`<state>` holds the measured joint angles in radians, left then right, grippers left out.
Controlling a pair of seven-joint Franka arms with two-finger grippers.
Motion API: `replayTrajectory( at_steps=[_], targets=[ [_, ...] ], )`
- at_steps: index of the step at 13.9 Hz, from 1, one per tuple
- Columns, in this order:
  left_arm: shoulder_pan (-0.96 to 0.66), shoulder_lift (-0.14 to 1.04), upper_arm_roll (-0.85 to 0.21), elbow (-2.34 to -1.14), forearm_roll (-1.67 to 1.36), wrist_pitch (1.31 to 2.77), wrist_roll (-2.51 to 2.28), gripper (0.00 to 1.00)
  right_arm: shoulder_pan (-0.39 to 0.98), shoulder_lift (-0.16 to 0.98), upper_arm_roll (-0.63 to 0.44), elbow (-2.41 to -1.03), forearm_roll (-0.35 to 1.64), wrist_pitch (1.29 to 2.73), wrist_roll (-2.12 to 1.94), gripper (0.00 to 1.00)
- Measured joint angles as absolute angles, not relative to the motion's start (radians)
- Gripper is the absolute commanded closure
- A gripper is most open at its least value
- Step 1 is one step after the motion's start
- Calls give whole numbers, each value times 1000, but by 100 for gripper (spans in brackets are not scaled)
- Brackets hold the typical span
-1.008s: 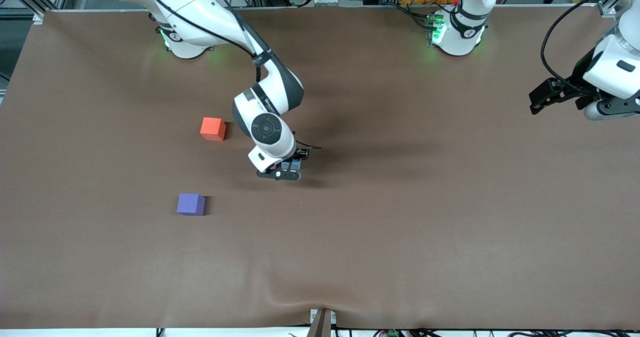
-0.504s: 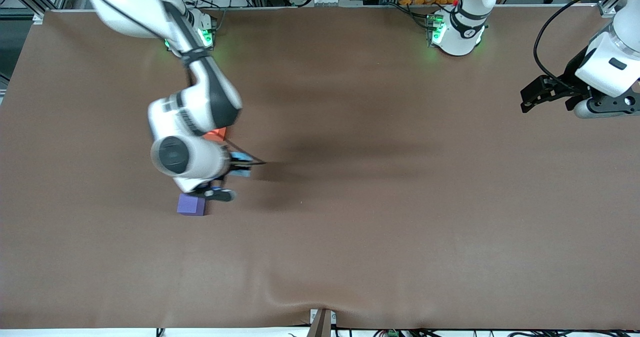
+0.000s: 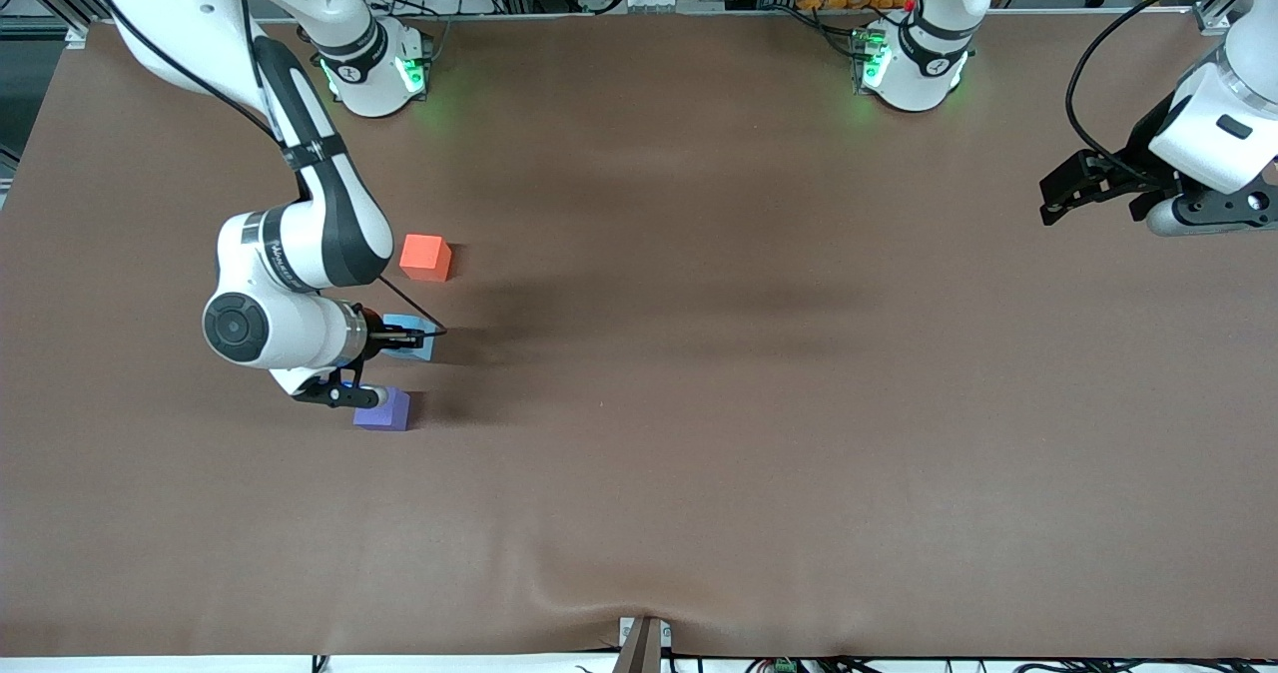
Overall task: Place blue block between orange and purple blocks
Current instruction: 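Carry the blue cube with the right gripper between the orange and purple cubes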
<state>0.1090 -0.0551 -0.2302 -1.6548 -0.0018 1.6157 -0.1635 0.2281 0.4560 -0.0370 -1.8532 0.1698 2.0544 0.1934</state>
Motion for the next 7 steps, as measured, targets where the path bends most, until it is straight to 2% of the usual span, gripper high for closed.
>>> replayTrajectory(
  at_steps=[7],
  targets=[
    [113, -56, -228, -1645, -2, 1616, -157, 0, 194, 449, -32, -1969, 170, 2188, 155, 100]
  ],
)
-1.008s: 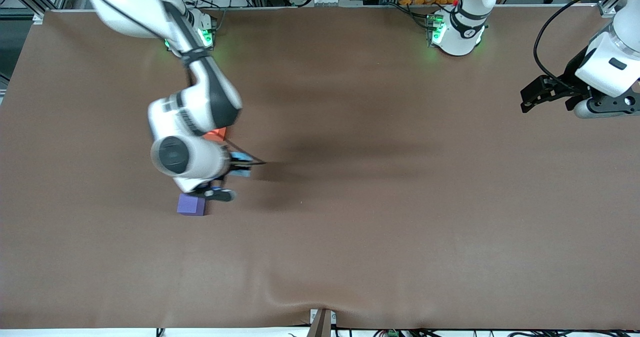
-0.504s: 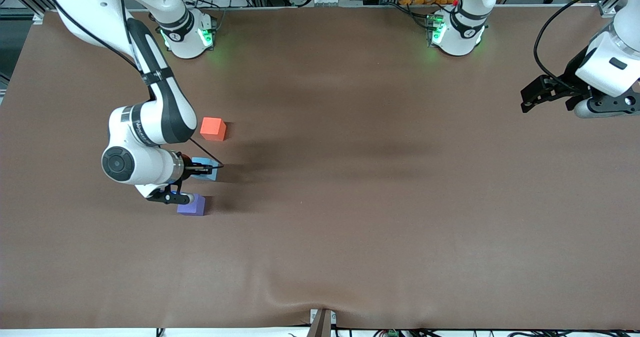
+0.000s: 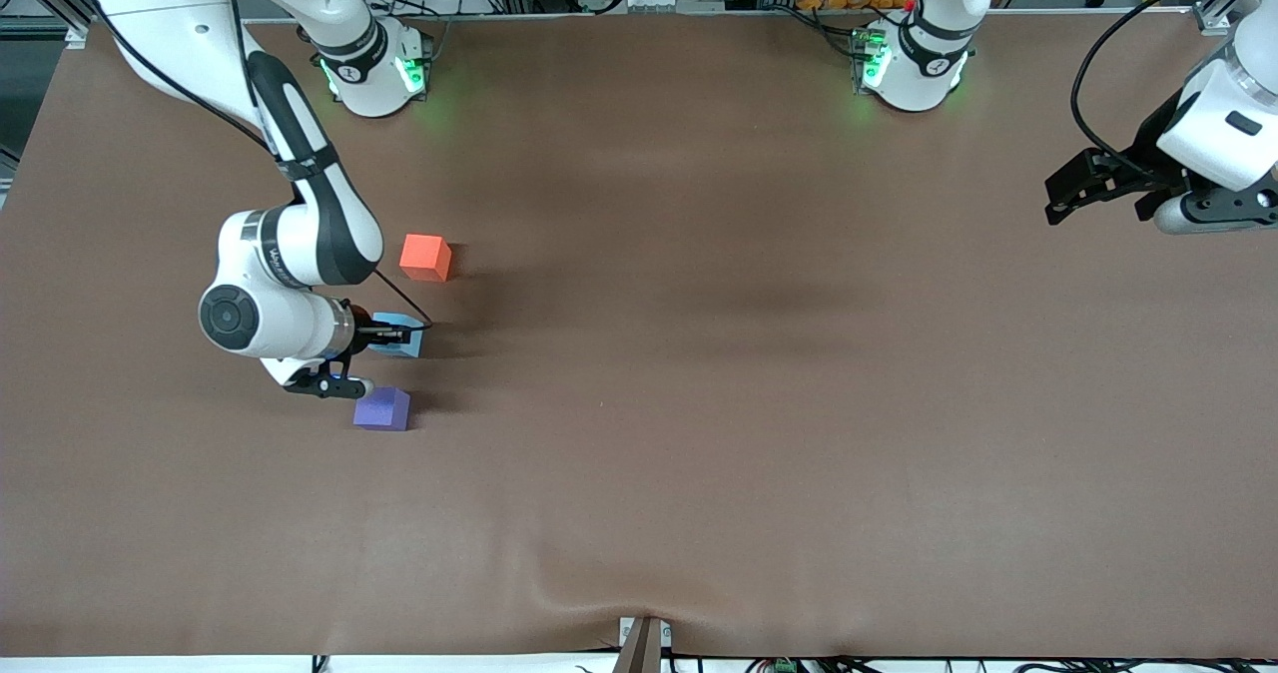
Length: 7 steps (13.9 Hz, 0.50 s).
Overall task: Place blue block between orange and purple blocks
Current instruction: 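Carry the blue cube with the right gripper between the orange and purple cubes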
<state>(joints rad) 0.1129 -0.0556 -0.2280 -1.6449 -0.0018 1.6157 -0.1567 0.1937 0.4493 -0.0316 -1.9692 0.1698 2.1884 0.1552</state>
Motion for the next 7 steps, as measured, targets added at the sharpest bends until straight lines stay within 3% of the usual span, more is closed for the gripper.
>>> replayTrajectory(
  at_steps=[7],
  targets=[
    [114, -56, -226, -1635, -2, 1612, -157, 0, 194, 449, -27, -1994, 170, 2217, 155, 100]
  ],
)
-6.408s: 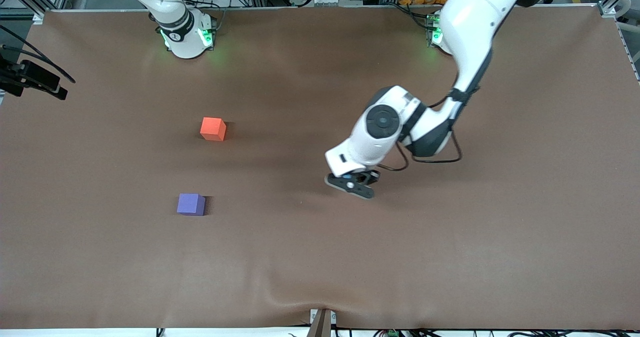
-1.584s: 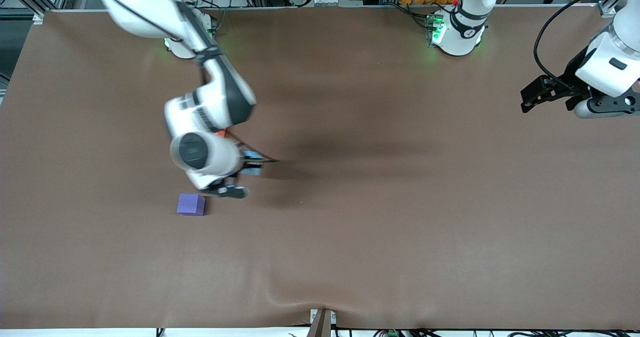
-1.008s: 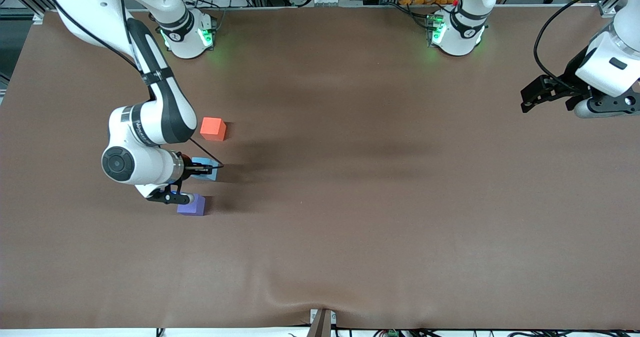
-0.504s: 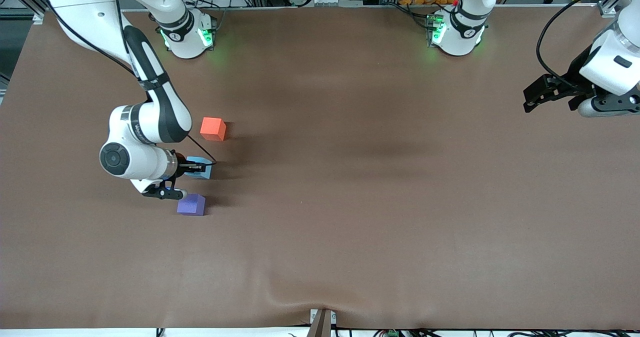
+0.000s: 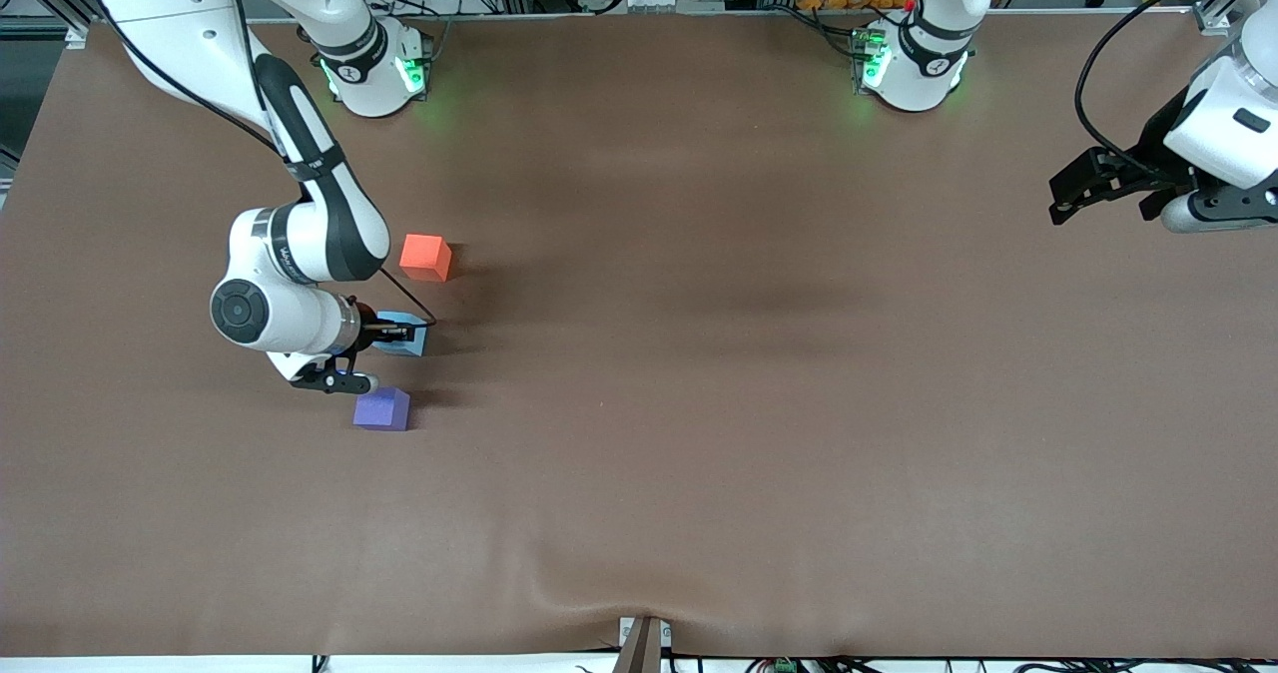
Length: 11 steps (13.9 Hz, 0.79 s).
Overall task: Place blue block between orange and purple blocks
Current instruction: 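Carry the blue cube with the right gripper between the orange and purple cubes, then open the right gripper and draw the right arm back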
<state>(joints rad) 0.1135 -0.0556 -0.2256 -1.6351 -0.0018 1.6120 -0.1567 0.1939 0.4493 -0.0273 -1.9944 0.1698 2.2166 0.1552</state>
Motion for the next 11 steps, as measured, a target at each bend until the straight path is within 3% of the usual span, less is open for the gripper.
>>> replayTrajectory(
  at_steps=[2, 3, 4, 8, 11],
  targets=[
    [114, -56, -226, -1622, -2, 1604, -157, 0, 194, 449, -26, -2003, 170, 2222, 155, 94],
    [114, -57, -226, -1619, -2, 1602, -156, 0, 194, 449, -26, -2005, 170, 2223, 155, 61],
    [114, -57, -226, -1619, -2, 1601, -153, 0, 194, 449, -26, -2005, 170, 2223, 155, 1],
    [114, -57, -226, -1618, -2, 1583, -149, 0, 194, 448, -26, -1990, 170, 2186, 155, 0],
    [114, -57, -226, -1618, -2, 1577, -149, 0, 190, 423, -30, -1830, 170, 1977, 158, 0]
  ],
)
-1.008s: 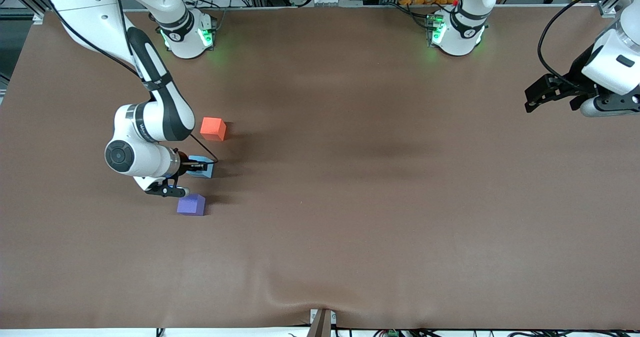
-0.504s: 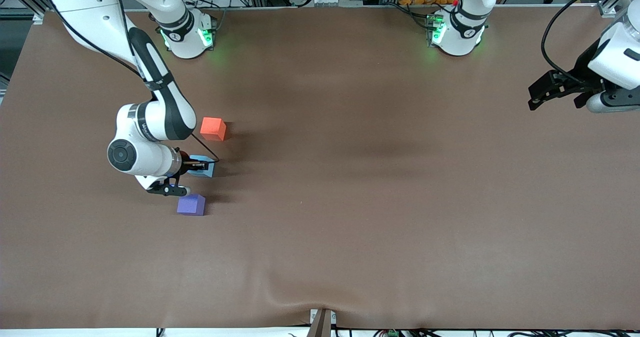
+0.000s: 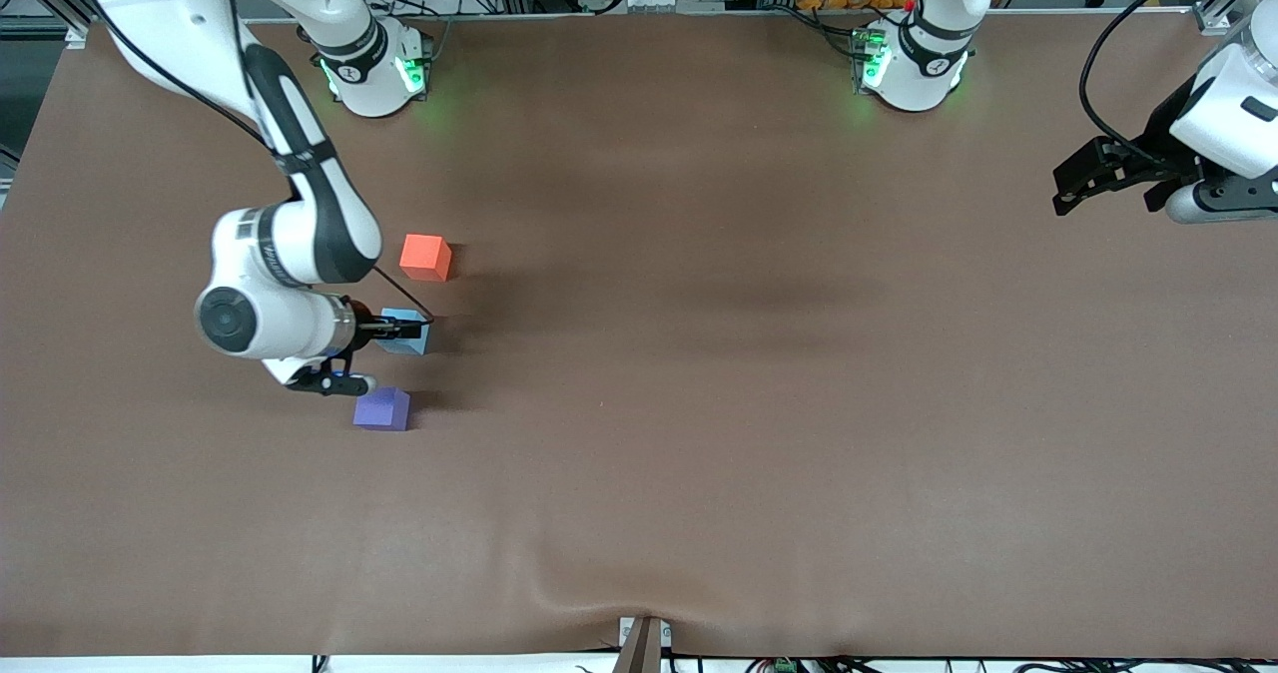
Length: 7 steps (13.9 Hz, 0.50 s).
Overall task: Place blue block between orange and purple blocks
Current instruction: 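Open the right gripper and draw the right arm back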
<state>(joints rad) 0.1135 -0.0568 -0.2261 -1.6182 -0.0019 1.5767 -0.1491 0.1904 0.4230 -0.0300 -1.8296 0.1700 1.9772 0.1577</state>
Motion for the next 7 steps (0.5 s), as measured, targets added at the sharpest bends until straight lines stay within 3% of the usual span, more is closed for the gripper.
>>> replayTrajectory(
  at_steps=[7],
  targets=[
    [111, -72, -246, -1612, -27, 1547, -149, 0, 15, 378, -36, -1296, 169, 1535, 138, 0]
  ],
)
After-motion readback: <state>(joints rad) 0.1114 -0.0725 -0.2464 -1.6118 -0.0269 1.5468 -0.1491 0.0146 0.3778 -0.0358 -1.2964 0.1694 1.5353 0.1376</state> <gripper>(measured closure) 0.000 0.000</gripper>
